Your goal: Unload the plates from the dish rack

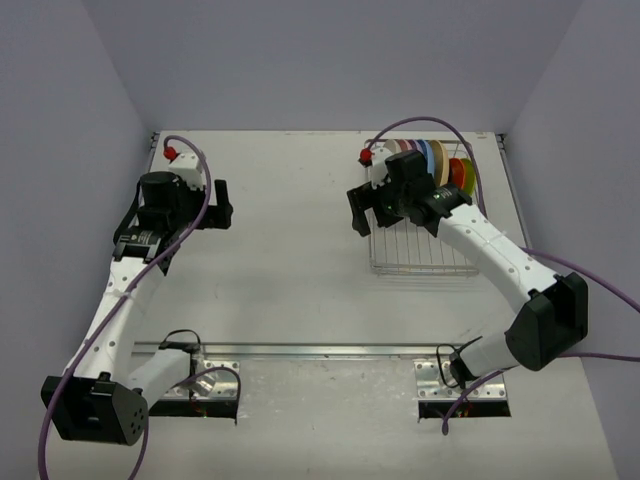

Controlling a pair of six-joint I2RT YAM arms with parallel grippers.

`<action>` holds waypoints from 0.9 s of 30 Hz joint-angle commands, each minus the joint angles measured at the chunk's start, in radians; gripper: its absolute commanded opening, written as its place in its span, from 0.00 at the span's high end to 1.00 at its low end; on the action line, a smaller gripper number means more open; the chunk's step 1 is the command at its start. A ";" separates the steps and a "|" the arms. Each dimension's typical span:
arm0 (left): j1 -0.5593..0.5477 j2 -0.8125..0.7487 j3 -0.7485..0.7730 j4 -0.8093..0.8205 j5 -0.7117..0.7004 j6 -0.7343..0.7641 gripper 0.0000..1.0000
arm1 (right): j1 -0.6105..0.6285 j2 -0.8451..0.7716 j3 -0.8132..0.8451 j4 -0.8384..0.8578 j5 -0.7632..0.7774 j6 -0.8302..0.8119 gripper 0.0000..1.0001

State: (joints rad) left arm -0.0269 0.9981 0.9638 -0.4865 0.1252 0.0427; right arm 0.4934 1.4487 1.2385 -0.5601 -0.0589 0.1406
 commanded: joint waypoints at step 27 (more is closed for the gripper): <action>-0.005 0.050 0.056 0.032 -0.238 -0.112 0.00 | 0.047 0.368 0.496 0.082 0.890 -0.037 0.47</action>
State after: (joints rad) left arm -0.0269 1.0527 0.9652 -0.4634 -0.1261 -0.0546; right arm 0.5346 1.7881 1.6639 -0.4887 0.7436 0.1145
